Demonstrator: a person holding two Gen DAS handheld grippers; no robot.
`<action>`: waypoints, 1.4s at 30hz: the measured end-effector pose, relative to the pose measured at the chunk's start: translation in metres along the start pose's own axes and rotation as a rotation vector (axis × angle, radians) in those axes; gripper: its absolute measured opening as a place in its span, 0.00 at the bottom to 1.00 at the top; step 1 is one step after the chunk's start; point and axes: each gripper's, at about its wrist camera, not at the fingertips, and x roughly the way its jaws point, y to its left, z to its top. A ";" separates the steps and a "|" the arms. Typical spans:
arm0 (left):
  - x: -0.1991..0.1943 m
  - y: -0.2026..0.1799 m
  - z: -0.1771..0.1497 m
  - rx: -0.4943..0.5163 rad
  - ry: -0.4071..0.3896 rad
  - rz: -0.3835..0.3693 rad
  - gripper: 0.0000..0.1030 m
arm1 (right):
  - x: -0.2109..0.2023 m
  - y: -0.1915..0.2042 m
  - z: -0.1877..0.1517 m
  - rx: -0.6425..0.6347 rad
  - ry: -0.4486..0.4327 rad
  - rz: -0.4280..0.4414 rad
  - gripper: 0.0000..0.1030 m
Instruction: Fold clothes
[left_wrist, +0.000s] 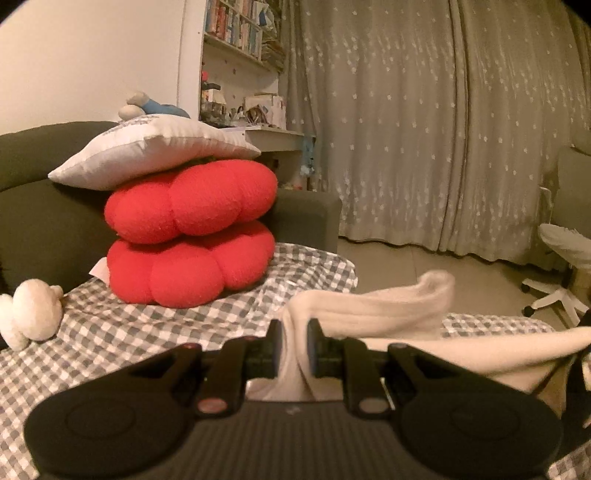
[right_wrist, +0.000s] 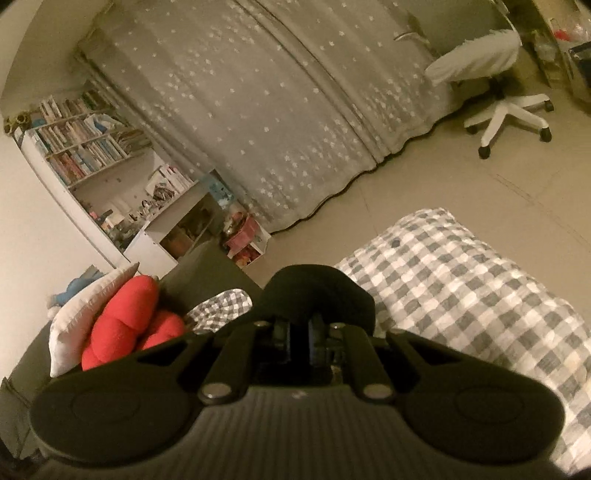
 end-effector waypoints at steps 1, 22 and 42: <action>0.000 0.001 0.001 -0.002 -0.001 0.002 0.14 | 0.003 0.003 0.000 -0.006 0.003 -0.004 0.11; 0.093 -0.010 -0.016 0.016 0.146 -0.039 0.36 | 0.056 -0.009 -0.009 -0.062 0.137 -0.102 0.19; -0.003 0.021 -0.051 0.204 0.161 -0.415 0.79 | 0.025 -0.039 -0.008 0.138 0.223 -0.021 0.58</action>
